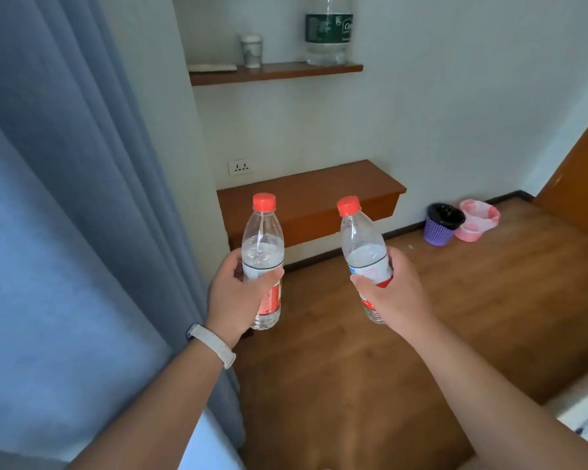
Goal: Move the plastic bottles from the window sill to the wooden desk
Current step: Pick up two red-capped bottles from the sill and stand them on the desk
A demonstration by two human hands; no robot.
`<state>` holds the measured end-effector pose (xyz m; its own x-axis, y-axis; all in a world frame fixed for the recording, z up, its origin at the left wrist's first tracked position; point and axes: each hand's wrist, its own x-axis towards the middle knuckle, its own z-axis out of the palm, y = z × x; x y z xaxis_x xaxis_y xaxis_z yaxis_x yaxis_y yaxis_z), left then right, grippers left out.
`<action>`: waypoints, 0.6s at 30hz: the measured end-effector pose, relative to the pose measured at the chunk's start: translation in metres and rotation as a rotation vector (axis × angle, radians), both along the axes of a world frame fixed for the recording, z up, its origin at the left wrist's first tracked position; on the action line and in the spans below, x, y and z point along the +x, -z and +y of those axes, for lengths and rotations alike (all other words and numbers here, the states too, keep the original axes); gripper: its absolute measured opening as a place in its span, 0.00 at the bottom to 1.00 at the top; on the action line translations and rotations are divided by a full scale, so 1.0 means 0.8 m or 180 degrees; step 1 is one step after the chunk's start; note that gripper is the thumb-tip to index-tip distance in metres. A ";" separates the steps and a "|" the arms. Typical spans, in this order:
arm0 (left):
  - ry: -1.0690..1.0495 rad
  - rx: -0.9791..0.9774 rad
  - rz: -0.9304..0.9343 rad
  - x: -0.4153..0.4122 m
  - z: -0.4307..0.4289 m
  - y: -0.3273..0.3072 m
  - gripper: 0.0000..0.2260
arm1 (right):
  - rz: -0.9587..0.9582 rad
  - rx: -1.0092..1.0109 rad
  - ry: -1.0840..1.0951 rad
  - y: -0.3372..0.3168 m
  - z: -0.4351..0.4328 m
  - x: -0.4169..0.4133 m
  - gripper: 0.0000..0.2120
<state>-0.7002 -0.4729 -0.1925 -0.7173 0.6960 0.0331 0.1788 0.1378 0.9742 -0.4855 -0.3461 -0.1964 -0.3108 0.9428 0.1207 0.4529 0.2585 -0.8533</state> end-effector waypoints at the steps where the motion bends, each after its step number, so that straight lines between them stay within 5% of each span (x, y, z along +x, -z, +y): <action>1: 0.0006 -0.0018 0.0015 -0.003 0.011 0.002 0.23 | 0.0009 -0.0018 0.0006 0.002 0.009 -0.002 0.25; 18: -0.0037 -0.0334 0.0200 -0.032 0.299 0.002 0.24 | -0.0110 -0.0402 -0.0109 0.009 0.296 -0.044 0.27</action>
<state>-0.7258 -0.2333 -0.1939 -0.7240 0.6897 0.0058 0.2368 0.2408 0.9412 -0.5207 -0.1089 -0.2038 -0.3448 0.9386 -0.0096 0.4755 0.1659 -0.8640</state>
